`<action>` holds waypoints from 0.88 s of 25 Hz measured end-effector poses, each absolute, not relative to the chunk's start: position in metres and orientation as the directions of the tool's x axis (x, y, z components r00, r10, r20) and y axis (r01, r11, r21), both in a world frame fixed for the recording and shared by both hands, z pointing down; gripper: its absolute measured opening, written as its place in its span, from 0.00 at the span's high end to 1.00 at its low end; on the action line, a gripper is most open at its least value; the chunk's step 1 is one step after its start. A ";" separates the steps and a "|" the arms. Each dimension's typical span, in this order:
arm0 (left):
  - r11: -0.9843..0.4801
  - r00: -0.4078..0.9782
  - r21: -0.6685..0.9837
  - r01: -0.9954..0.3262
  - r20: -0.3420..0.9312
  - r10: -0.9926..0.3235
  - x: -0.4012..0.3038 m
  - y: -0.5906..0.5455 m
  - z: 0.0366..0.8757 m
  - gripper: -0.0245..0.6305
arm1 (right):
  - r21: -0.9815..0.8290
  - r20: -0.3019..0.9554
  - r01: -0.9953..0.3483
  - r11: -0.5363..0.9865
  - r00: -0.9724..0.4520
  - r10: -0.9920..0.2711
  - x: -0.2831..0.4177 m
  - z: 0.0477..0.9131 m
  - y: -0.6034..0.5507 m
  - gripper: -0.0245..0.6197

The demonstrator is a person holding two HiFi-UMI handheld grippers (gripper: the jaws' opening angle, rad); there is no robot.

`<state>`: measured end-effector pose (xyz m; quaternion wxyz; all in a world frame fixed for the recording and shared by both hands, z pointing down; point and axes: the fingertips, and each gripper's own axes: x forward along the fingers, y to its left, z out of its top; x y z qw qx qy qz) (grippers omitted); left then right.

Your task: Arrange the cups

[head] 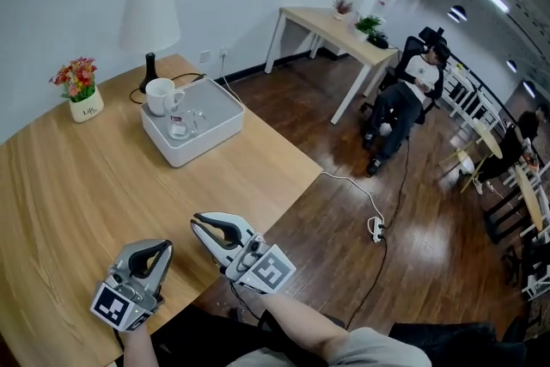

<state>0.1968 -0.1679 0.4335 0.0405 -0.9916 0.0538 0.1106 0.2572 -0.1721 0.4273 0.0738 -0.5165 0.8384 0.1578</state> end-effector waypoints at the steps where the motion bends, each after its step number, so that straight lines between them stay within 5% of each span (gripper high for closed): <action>1: -0.991 0.970 -0.069 -0.117 -0.220 -0.100 0.196 -0.168 0.433 0.95 | 0.190 -0.280 -0.886 0.423 -0.461 -0.842 0.254 0.426 -0.172 0.91; 22: -0.991 0.973 -0.064 -0.118 -0.209 -0.102 0.195 -0.168 0.432 0.95 | 0.217 -0.235 -0.866 0.450 -0.494 -0.837 0.245 0.428 -0.171 0.91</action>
